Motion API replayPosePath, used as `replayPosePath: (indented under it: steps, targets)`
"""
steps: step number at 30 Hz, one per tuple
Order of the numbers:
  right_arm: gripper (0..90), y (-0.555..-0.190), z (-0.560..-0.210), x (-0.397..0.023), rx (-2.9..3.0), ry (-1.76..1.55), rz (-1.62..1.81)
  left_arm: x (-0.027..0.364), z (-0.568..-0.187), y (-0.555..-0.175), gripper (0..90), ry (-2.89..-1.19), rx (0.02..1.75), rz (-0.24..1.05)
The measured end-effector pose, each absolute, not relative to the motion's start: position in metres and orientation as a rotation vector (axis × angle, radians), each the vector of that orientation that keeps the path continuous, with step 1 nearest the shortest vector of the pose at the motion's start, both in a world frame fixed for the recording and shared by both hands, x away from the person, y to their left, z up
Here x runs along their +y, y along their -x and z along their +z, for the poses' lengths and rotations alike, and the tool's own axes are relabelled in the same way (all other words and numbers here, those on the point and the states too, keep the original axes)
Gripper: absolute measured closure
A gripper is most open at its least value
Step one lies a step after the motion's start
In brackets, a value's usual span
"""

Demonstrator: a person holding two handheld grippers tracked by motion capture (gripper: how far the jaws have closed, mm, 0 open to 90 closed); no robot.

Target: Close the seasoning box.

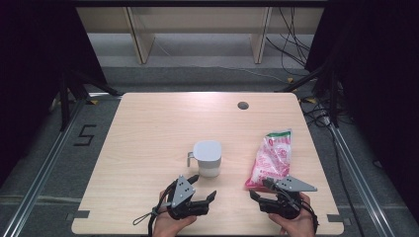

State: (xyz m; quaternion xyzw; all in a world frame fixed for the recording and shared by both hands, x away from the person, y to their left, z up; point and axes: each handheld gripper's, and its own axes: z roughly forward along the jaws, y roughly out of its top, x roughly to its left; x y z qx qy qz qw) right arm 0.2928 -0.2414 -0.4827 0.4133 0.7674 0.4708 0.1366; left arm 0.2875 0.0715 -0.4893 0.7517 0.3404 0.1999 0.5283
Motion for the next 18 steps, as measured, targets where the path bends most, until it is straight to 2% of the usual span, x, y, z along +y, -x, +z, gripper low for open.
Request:
replayPosePath:
  steps: [12, 18]
  targets:
    - [33.9, -0.28, -0.484, -0.244, 2.276, -1.217, 1.302, 0.067, -0.493, -0.274, 23.6, -1.798, 0.794, 0.46]
    - [30.4, -0.274, -0.488, -0.247, 2.313, -1.212, 1.275, 0.069, -0.496, -0.271, 23.5, -1.795, 0.821, 0.466]
